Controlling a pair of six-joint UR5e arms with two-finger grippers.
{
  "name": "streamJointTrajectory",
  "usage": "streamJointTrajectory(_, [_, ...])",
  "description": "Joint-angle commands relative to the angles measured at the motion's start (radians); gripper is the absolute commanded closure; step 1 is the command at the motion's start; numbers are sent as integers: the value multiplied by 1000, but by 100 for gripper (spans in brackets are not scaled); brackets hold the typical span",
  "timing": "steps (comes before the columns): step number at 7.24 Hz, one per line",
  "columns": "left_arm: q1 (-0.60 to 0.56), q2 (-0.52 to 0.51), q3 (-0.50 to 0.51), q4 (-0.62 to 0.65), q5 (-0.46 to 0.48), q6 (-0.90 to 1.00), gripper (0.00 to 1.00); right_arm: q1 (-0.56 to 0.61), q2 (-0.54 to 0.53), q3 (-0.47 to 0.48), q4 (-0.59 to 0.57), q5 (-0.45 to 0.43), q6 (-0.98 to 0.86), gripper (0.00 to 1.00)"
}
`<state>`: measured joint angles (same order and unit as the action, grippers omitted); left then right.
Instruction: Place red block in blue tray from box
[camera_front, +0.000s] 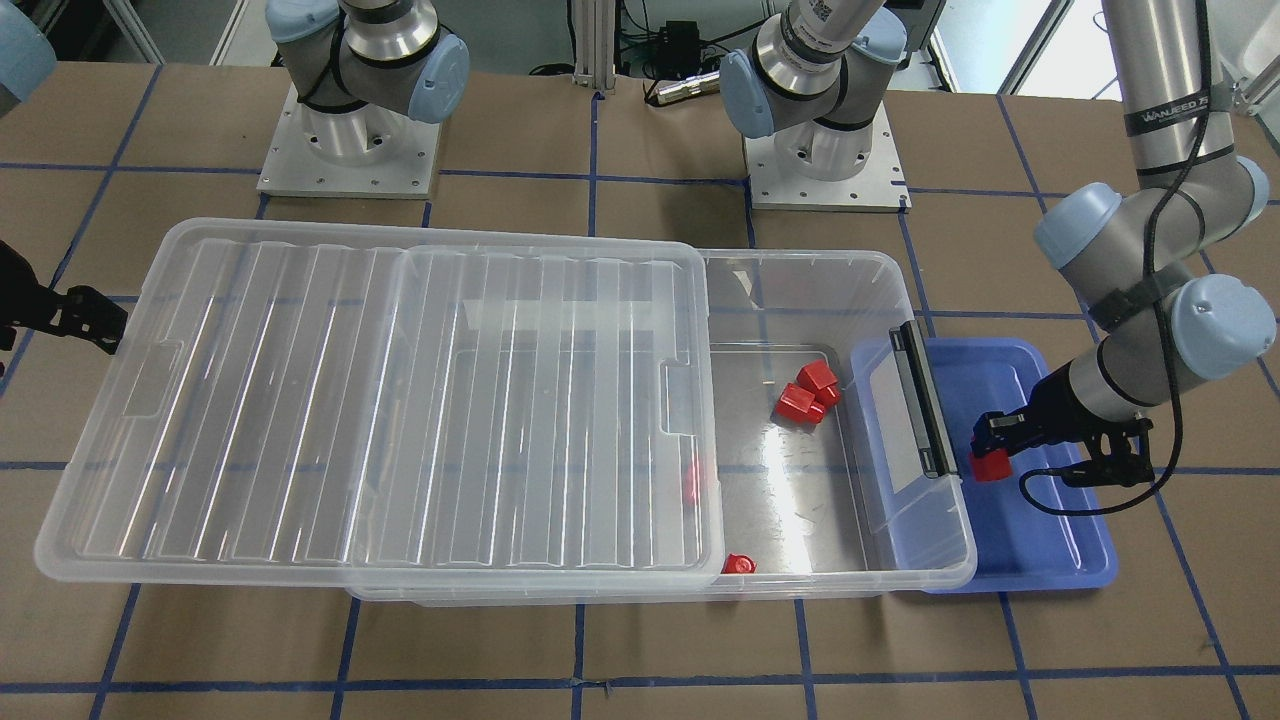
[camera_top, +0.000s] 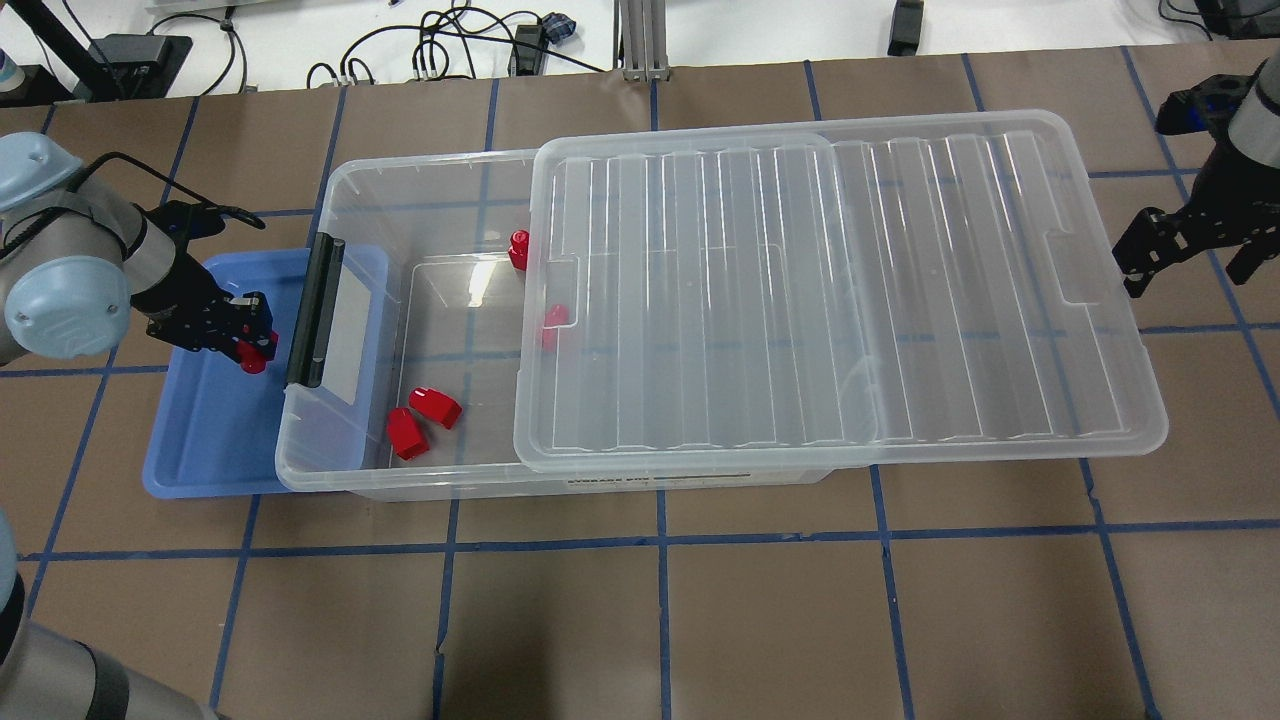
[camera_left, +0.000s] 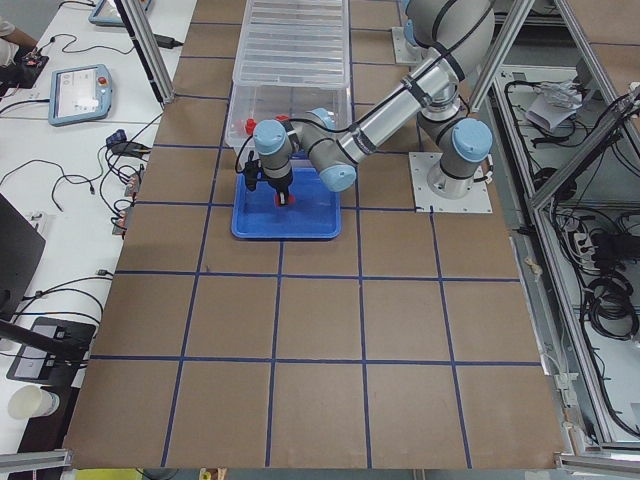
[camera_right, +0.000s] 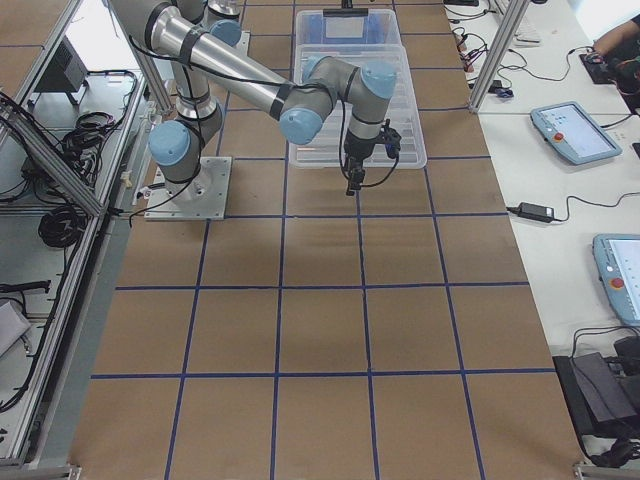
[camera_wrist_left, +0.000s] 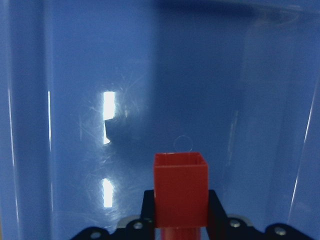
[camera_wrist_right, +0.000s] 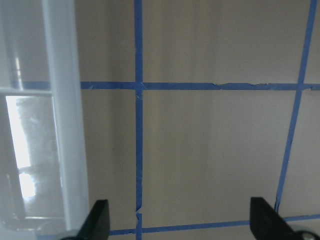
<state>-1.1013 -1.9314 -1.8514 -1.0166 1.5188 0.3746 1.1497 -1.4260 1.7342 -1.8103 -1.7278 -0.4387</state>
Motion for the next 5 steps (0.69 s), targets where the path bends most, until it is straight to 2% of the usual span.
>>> streamJointTrajectory(1, [-12, 43, 12, -14, 4, -3, 0, 2, 1, 2, 9, 27, 3, 0])
streamJointTrajectory(2, [-17, 76, 46, -92, 4, -5, 0, 18, 1, 2, 11, 27, 24, 0])
streamJointTrajectory(3, [-31, 113, 123, -247, 3, -8, 0, 62, -1, 2, 11, 25, 85, 0])
streamJointTrajectory(5, [-89, 146, 255, -435, 9, -60, 0, 143, 1, 2, 11, 25, 211, 0])
